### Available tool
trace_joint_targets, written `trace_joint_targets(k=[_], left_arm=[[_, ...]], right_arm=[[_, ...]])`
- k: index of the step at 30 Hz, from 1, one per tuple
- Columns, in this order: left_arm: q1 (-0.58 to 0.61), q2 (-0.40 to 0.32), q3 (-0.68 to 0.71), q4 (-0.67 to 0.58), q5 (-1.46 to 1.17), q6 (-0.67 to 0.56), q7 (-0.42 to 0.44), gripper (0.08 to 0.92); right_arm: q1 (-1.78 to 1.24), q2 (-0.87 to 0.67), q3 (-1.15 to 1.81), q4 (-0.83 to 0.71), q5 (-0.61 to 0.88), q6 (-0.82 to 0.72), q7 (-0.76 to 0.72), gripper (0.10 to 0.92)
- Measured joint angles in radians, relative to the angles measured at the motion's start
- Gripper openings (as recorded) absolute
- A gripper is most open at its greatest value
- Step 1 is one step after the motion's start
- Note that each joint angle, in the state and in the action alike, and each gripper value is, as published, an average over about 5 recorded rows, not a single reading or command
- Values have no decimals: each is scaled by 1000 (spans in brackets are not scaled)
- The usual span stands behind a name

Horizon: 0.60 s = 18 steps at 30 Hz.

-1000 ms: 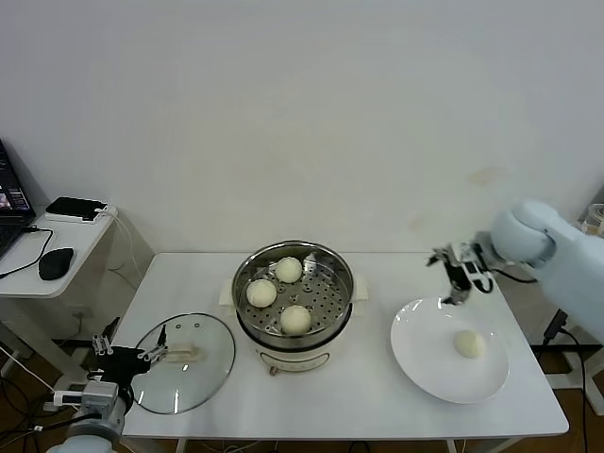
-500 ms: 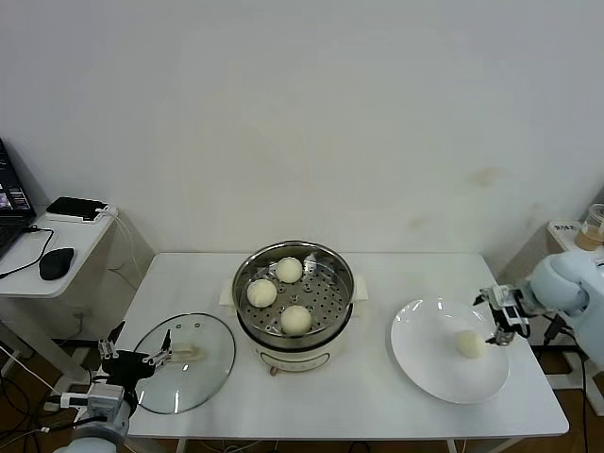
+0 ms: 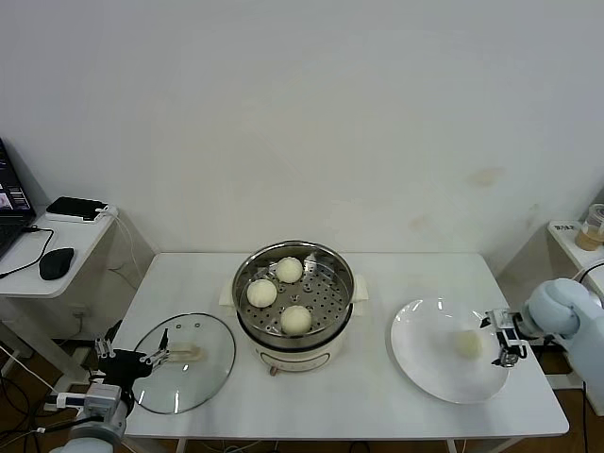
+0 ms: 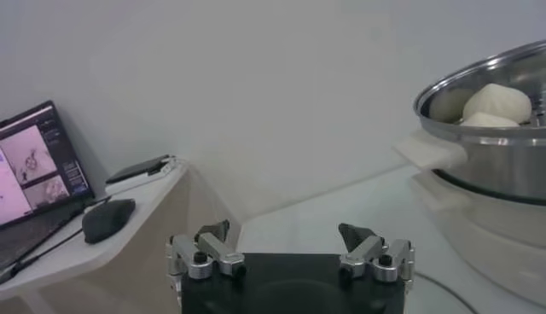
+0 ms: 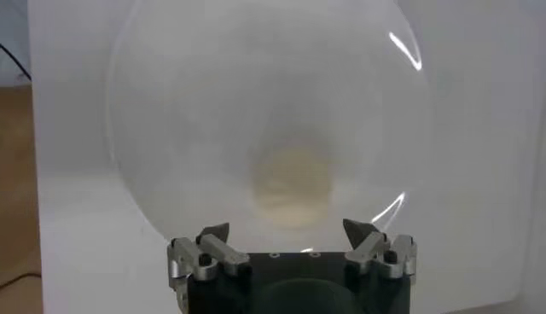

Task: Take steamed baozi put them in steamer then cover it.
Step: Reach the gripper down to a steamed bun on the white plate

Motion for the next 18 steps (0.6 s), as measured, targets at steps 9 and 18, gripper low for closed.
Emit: trace_joint_targets(k=[9, 18], left_arm=[[3, -3, -10, 3, -2, 0, 0, 823], [4, -9, -12, 5, -2, -1, 0, 823]], right_arm=[[33, 58, -27, -52, -18, -11, 19, 810], [59, 82, -54, -76, -23, -27, 22, 686]])
